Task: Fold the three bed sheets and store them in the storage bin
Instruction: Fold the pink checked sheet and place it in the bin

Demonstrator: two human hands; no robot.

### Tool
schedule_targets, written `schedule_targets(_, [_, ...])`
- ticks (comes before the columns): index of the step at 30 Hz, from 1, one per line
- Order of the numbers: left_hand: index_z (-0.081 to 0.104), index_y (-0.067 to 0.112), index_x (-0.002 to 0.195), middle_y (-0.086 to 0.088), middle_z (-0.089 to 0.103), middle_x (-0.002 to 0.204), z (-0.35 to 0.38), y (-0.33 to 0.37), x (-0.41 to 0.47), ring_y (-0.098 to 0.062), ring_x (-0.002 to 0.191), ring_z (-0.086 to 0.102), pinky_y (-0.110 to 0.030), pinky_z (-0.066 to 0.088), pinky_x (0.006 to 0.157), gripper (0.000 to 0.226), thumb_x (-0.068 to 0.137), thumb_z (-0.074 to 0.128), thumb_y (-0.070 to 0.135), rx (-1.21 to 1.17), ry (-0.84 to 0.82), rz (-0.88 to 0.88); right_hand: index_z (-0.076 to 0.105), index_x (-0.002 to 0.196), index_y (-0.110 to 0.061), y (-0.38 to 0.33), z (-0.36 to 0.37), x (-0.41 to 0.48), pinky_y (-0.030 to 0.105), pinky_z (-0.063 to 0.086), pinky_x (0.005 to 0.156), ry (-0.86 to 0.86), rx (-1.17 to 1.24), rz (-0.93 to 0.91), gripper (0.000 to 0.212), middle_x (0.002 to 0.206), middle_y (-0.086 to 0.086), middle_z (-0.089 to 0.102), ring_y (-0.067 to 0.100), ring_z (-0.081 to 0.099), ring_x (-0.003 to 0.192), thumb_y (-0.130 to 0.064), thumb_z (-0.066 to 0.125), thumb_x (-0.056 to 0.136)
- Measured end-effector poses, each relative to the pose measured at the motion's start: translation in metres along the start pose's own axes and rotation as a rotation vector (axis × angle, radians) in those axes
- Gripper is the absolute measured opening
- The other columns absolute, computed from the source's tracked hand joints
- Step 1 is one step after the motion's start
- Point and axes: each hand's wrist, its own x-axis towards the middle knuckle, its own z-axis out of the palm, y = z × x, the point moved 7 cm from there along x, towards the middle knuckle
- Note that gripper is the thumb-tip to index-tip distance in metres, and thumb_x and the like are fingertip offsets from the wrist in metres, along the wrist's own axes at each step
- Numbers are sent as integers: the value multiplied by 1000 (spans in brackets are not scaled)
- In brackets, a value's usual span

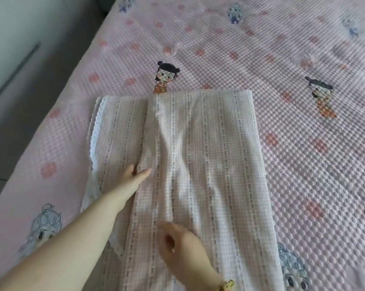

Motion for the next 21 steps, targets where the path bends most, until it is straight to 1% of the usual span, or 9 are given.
schedule_targets(3, [34, 14, 140, -6, 44, 141, 9, 8, 16, -26, 127, 44, -45, 36, 106, 75, 79, 64, 46, 51, 36, 42, 60, 89, -22, 6, -55, -11, 16, 40, 71, 554, -193, -165, 18, 78, -6, 66, 6, 50, 80, -24, 46, 78])
schedule_targets(5, [36, 10, 139, -10, 47, 139, 10, 15, 23, -28, 124, 47, -45, 37, 105, 68, 82, 64, 36, 129, 111, 103, 55, 104, -20, 19, -78, -13, 26, 33, 88, 678, -322, -77, 29, 98, 2, 68, 13, 46, 99, -27, 45, 78])
schedule_targets(7, [40, 7, 136, -12, 51, 135, 10, 19, 26, -29, 122, 49, -43, 38, 104, 56, 86, 60, 26, 215, 182, 159, 46, 122, -19, 36, -92, -8, 34, 17, 105, 663, -487, 18, 42, 123, 10, 60, 23, 35, 120, -37, 39, 85])
schedule_targets(8, [42, 7, 135, -12, 52, 133, 10, 17, 26, -29, 120, 51, -42, 40, 103, 53, 87, 58, 25, 248, 205, 178, 42, 128, -18, 47, -86, 1, 35, 7, 110, 560, -565, 69, 45, 129, 12, 55, 25, 31, 125, -42, 32, 91])
schedule_targets(10, [43, 10, 134, -10, 54, 130, 8, 16, 20, -27, 116, 54, -41, 43, 99, 54, 87, 58, 33, 301, 241, 227, 37, 135, -16, 64, -69, 13, 34, -4, 113, 339, -655, 156, 56, 135, 13, 50, 27, 29, 131, -48, 12, 96])
schedule_targets(12, [41, 12, 136, -9, 49, 135, -6, 18, 12, -29, 120, 48, -41, 39, 102, 63, 83, 60, 42, 433, 364, 292, 28, 141, -15, 76, -60, 24, 33, -11, 112, 260, -669, 239, 67, 144, 14, 37, 26, 22, 137, -52, -2, 94])
schedule_targets(15, [33, 8, 140, -18, 30, 147, -58, 9, 0, -35, 134, 28, -44, 21, 110, 76, 80, 65, 40, 518, 589, 228, 35, 138, -13, 59, -56, 40, 36, -3, 111, 346, -668, 205, 59, 139, 19, 43, 28, 25, 135, -43, 5, 97])
schedule_targets(17, [29, 3, 141, -22, 33, 144, -96, -13, -3, -38, 132, 30, -46, 24, 110, 78, 80, 65, 38, 462, 641, 72, 35, 135, -17, 34, -43, 57, 39, 2, 110, 351, -682, 74, 51, 134, 19, 49, 28, 26, 130, -37, 5, 99])
schedule_targets(21, [49, 5, 128, -11, 57, 124, -121, -38, 3, -31, 115, 52, -36, 41, 90, 56, 82, 66, 33, 198, 433, 20, 43, 132, -22, 17, -17, 91, 42, 3, 110, 276, -776, -49, 45, 133, 13, 52, 26, 31, 134, -35, 16, 98])
